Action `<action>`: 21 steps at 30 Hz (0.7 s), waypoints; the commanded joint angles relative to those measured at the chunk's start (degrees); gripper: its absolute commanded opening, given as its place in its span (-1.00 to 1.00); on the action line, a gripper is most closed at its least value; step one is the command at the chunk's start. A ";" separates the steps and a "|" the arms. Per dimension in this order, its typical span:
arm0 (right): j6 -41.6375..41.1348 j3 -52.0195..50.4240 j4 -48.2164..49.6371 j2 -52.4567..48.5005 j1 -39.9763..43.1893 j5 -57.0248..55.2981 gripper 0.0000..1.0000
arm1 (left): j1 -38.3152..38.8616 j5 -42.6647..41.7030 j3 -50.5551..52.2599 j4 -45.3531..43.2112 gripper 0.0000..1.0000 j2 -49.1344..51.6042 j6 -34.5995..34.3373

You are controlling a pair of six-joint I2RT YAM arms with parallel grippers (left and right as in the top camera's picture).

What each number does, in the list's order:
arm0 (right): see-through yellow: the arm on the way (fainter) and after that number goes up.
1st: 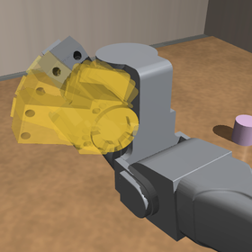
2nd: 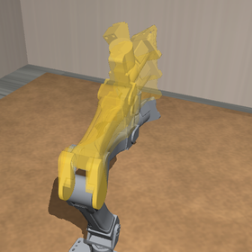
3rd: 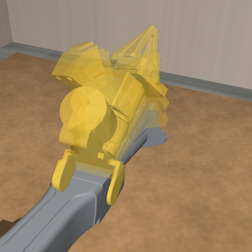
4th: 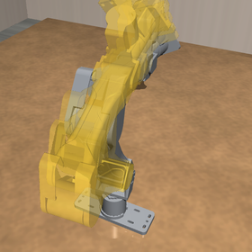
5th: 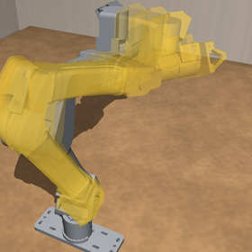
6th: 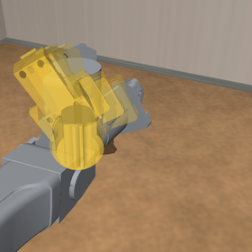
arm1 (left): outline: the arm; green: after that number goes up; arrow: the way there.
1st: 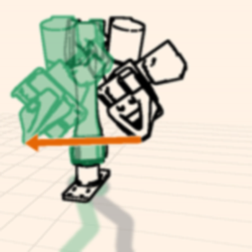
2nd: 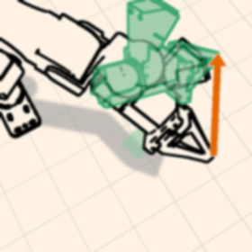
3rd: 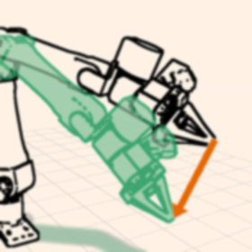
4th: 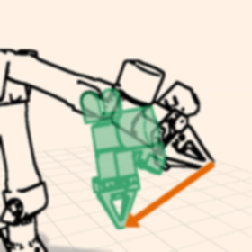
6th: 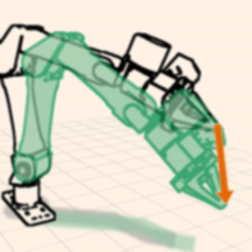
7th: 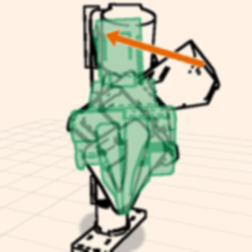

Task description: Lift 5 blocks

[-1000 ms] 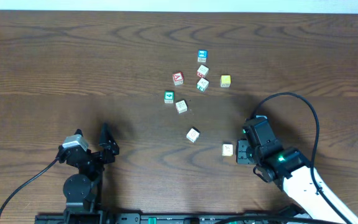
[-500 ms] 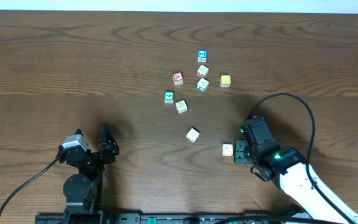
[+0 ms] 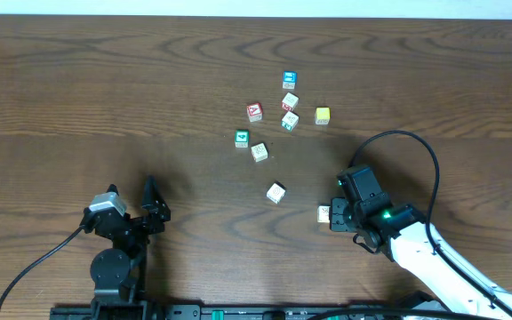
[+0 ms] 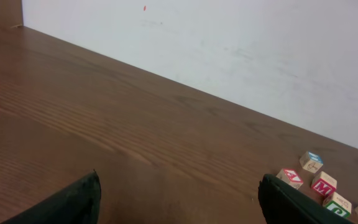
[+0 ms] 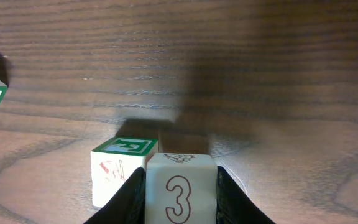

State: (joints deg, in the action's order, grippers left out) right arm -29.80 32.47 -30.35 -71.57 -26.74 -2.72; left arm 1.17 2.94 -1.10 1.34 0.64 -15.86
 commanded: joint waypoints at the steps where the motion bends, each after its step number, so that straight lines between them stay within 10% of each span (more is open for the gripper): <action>1: -1.03 -0.35 0.20 -0.17 0.02 0.96 -0.88 | -0.20 0.92 0.87 2.62 0.63 -0.02 0.33; 21: -3.63 -0.35 0.83 -0.20 0.02 4.15 -0.88 | -0.17 0.92 0.87 2.62 0.63 -0.02 0.33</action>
State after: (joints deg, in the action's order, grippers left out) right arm -32.12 32.47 -29.69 -71.57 -26.74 0.56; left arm 1.17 2.94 -1.10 1.34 0.64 -15.86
